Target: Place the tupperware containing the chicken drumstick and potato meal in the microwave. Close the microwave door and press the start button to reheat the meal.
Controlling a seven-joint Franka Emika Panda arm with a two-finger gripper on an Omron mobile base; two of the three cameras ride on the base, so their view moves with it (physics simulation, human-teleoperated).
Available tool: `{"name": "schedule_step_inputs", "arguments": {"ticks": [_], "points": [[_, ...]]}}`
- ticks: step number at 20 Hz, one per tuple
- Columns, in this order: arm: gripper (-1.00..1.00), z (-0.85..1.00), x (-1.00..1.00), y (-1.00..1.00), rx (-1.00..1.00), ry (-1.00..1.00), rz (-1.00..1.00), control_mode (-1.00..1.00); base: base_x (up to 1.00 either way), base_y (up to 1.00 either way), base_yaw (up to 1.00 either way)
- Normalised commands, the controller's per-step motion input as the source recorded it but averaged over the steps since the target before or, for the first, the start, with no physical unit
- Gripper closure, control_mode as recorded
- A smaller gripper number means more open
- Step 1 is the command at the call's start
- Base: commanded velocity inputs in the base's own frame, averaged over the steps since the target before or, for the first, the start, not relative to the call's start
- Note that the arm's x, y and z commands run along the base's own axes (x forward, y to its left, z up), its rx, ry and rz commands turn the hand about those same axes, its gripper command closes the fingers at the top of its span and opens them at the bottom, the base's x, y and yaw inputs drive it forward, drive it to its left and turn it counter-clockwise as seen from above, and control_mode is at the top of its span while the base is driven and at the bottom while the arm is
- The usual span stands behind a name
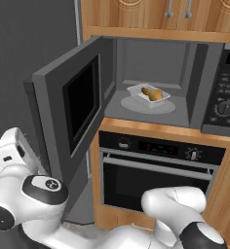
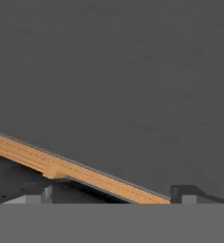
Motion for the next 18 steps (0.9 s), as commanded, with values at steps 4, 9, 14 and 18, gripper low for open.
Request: {"name": "schedule_step_inputs", "arguments": {"ticks": [4,9,14,18], "points": [[-1.0,0.0,0.43,0.73,0.0,0.0,0.0,-1.0,0.0,0.0,0.0],[-1.0,0.01,0.21,0.43,-0.01,0.0,-0.06,-1.0,0.0,0.0,0.0],[-1.0,0.05,0.0,-0.2,0.0,0.0,-0.25,-1.0,0.0,0.0,0.0],[-1.0,0.02,-0.01,-0.9,0.01,0.0,-0.22,-1.0,0.0,0.0,0.0]]}}
